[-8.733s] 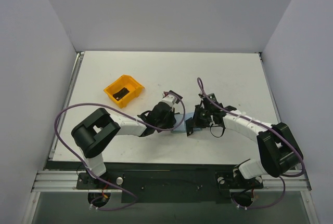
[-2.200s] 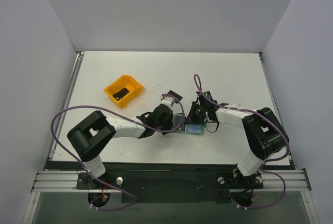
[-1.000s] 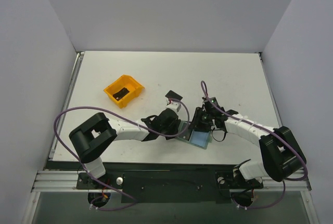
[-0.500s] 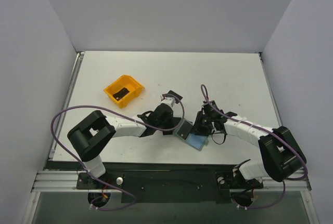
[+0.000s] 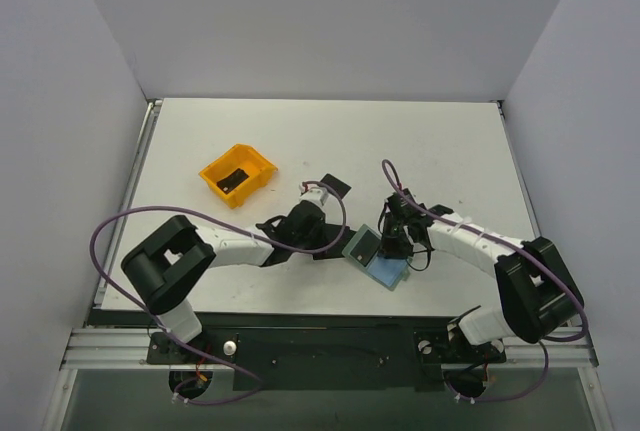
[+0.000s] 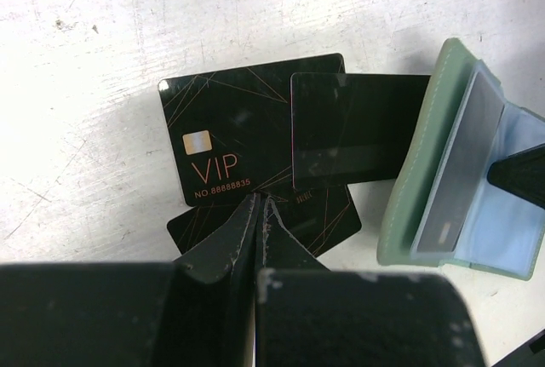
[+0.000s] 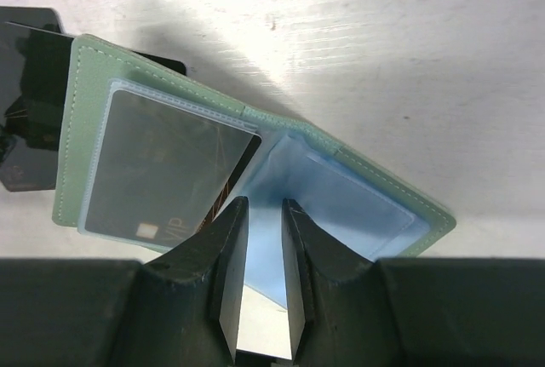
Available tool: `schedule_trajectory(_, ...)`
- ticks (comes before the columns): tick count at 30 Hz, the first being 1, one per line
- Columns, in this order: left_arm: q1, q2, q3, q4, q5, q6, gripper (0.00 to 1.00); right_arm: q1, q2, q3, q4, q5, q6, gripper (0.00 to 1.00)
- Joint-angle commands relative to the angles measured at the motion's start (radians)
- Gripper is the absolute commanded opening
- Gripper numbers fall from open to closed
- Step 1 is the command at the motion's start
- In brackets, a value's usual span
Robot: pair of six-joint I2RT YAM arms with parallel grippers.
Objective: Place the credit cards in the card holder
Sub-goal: Insert the credit card into the card holder, then move the credit card to the corner of the board.
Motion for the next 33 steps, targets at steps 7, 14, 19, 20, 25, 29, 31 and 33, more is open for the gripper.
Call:
schedule_trajectory(7, 0.008, -0.024, -0.134, -0.078, -0.045, -0.033, 0.0, -0.011, -0.063, 0.074, -0.137, 0.13, -0.053, 0.19)
schedule_trajectory(14, 0.008, -0.075, -0.239, -0.066, -0.045, -0.086, 0.0, -0.001, -0.187, 0.088, 0.024, 0.029, -0.101, 0.27)
schedule_trajectory(19, 0.005, -0.122, -0.317, -0.054, -0.043, -0.136, 0.0, 0.023, -0.097, 0.162, 0.072, -0.052, -0.105, 0.28)
schedule_trajectory(20, 0.004, -0.127, -0.338, -0.046, -0.042, -0.15, 0.0, 0.037, -0.084, 0.166, 0.104, -0.065, -0.107, 0.29)
schedule_trajectory(25, -0.013, -0.153, -0.375, -0.035, -0.046, -0.19, 0.0, 0.075, 0.084, 0.244, 0.19, -0.166, -0.105, 0.28)
schedule_trajectory(29, -0.018, -0.181, -0.363, -0.057, -0.061, -0.192, 0.0, 0.101, 0.238, 0.332, 0.225, -0.244, -0.098, 0.22)
schedule_trajectory(31, -0.019, -0.208, -0.334, -0.081, -0.071, -0.182, 0.0, 0.109, 0.293, 0.366, 0.204, -0.231, -0.087, 0.2)
schedule_trajectory(33, -0.019, -0.243, -0.31, -0.121, -0.086, -0.17, 0.0, 0.112, 0.327, 0.378, 0.202, -0.226, -0.081, 0.2)
